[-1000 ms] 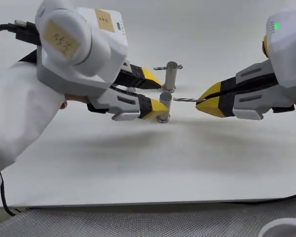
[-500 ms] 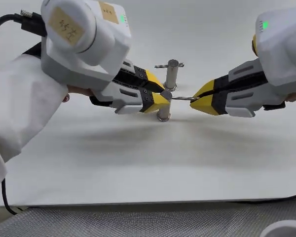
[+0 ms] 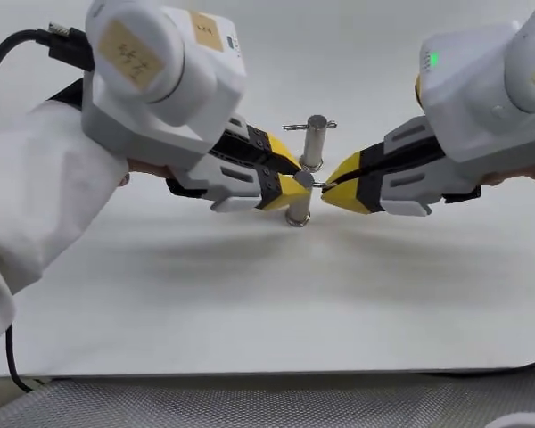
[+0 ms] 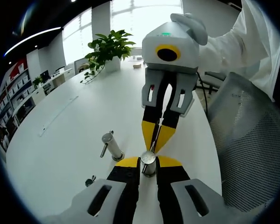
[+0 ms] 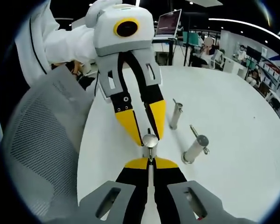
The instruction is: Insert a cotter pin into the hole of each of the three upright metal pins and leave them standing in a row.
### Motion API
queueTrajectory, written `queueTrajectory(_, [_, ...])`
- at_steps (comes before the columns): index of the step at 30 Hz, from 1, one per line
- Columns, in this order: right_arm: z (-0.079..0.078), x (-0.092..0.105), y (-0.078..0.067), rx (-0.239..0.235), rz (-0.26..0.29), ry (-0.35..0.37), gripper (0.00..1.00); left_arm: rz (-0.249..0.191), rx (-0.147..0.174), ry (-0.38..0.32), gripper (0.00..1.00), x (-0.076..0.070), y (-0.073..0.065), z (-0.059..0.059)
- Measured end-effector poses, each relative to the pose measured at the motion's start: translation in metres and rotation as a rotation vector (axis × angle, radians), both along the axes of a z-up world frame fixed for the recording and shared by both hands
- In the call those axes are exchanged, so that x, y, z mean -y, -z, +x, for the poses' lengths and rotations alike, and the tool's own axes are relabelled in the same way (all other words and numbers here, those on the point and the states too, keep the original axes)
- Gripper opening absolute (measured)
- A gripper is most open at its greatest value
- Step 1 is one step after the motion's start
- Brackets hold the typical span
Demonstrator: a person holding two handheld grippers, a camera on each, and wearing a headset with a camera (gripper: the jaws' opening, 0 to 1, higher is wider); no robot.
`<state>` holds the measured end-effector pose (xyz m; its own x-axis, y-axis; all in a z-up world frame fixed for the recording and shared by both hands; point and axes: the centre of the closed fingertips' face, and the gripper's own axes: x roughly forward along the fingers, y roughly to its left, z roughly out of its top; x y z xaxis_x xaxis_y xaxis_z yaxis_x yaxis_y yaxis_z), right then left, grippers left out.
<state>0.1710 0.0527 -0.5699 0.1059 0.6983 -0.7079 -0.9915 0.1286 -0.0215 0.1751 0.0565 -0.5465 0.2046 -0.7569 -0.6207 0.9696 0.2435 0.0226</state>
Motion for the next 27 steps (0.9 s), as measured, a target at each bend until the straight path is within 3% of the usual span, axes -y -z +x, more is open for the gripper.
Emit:
queueTrajectory(10, [0.001, -0.005, 0.001, 0.003, -0.043, -0.069, 0.0, 0.008, -0.002, 0.0, 0.1, 0.002, 0.0, -0.003])
queueTrajectory(16, [0.001, -0.004, 0.0, -0.009, -0.035, -0.056, 0.0, 0.0, -0.02, -0.014, 0.1, 0.002, 0.001, -0.002])
queueTrajectory(18, [0.002, -0.005, -0.002, 0.0, -0.022, -0.049, 0.06, -0.005, -0.013, -0.01, 0.1, 0.001, 0.001, -0.001])
queueTrajectory(19, [0.002, -0.005, -0.003, 0.006, -0.019, -0.045, 0.13, -0.008, 0.007, -0.006, 0.11, 0.001, 0.0, 0.0])
queueTrajectory(21, [0.003, -0.005, -0.004, 0.013, -0.015, -0.038, 0.17, -0.016, 0.015, -0.025, 0.17, -0.001, -0.001, 0.002])
queueTrajectory(24, [0.004, -0.004, -0.005, 0.001, 0.003, -0.003, 0.15, -0.032, 0.021, -0.039, 0.36, -0.005, -0.003, 0.003])
queueTrajectory(27, [0.005, -0.006, -0.008, -0.03, 0.049, 0.055, 0.17, -0.038, 0.006, -0.061, 0.45, -0.013, -0.003, 0.0])
